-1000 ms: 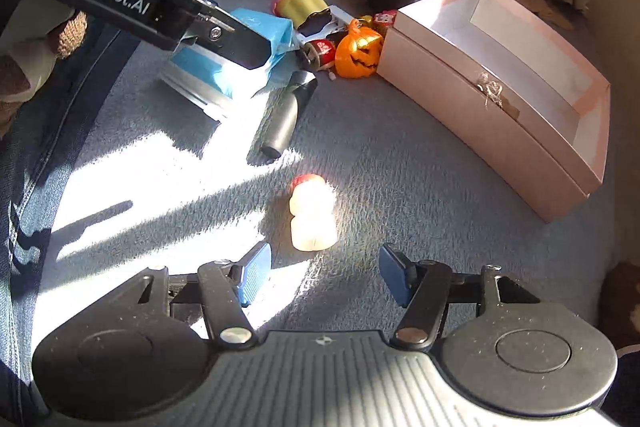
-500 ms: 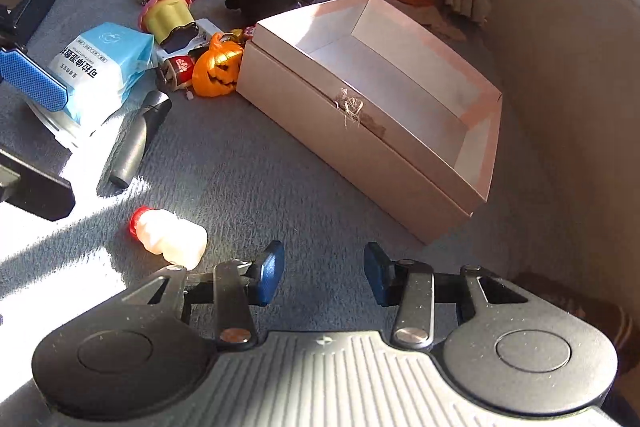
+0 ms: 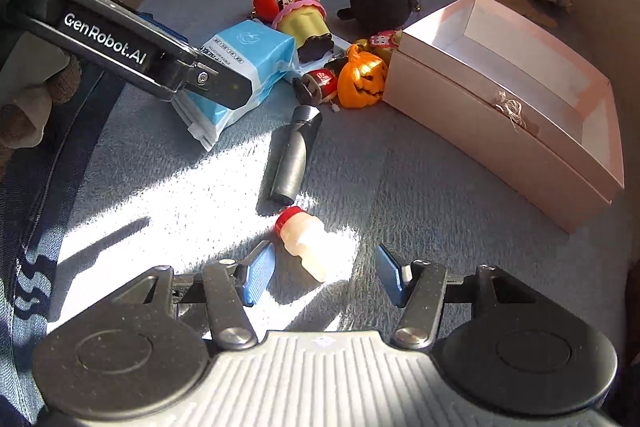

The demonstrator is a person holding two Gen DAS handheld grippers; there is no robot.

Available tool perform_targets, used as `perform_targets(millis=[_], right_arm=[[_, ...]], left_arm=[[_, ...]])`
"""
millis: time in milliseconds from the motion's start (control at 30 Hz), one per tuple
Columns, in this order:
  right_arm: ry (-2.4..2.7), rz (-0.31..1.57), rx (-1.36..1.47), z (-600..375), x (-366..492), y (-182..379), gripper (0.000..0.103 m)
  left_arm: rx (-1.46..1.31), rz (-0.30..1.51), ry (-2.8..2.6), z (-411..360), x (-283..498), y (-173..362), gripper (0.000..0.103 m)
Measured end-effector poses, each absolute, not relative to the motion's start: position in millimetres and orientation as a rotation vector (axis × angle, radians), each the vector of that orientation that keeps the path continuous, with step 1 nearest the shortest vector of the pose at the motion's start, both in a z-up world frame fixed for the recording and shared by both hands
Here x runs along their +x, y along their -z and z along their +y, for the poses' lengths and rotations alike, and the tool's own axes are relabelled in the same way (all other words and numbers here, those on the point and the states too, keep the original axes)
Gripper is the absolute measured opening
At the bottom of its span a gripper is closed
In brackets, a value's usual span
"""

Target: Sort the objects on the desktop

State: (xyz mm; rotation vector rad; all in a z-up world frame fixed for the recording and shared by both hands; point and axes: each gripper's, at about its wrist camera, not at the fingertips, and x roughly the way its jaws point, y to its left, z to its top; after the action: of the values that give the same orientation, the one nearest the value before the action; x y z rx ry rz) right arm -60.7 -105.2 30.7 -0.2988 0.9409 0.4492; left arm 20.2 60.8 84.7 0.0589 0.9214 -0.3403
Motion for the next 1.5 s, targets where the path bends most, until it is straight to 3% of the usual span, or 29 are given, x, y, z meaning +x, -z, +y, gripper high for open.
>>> perform_targets(millis=[67, 133, 167, 200, 267, 500, 600, 633, 933, 1133, 1200, 1267, 1500], right_arm=[[-0.464, 0.914, -0.375, -99, -65, -29, 0.052], [-0.477, 0.923, -0.407, -98, -66, -28, 0.029], [-0.484, 0.936, -0.402, -100, -66, -28, 0.028], [-0.495, 0.946, -0.401, -102, -66, -29, 0.028], [-0.523, 0.947, -0.438, -104, -73, -33, 0.028], [-0.551, 0.969, -0.525, -114, -92, -33, 0.028], [-0.545, 0.962, -0.525, -110, -88, -30, 0.028], [-0.549, 0.956, -0.525, -108, -87, -29, 0.028], [-0.523, 0.944, -0.508, -111, -79, -32, 0.028], [-0.438, 0.882, -0.552, -117, -66, -37, 0.028], [-0.424, 0.879, -0.546, -119, -61, -38, 0.028], [-0.423, 0.888, -0.521, -122, -59, -40, 0.028], [-0.439, 0.900, -0.531, -119, -63, -33, 0.029]], left_arm=[[0.026, 0.916, 0.396, 60, 17, -90, 0.096], [-0.027, 0.910, 0.445, 57, 15, -94, 0.096], [-0.057, 0.907, 0.455, 54, 15, -94, 0.095], [-0.088, 0.909, 0.451, 50, 15, -94, 0.093], [-0.133, 0.943, 0.427, 40, 21, -87, 0.079], [-0.009, 1.055, 0.310, -6, 47, -42, 0.062], [0.036, 1.052, 0.275, -11, 48, -37, 0.048], [0.047, 1.044, 0.274, -10, 46, -38, 0.037], [0.155, 1.017, 0.295, 8, 19, -54, 0.025], [0.282, 0.998, 0.455, 11, 2, -54, 0.027], [0.281, 1.017, 0.488, 9, 0, -52, 0.033], [0.270, 1.038, 0.536, 6, -4, -49, 0.051], [0.129, 1.052, 0.569, 7, -1, -47, 0.064]])
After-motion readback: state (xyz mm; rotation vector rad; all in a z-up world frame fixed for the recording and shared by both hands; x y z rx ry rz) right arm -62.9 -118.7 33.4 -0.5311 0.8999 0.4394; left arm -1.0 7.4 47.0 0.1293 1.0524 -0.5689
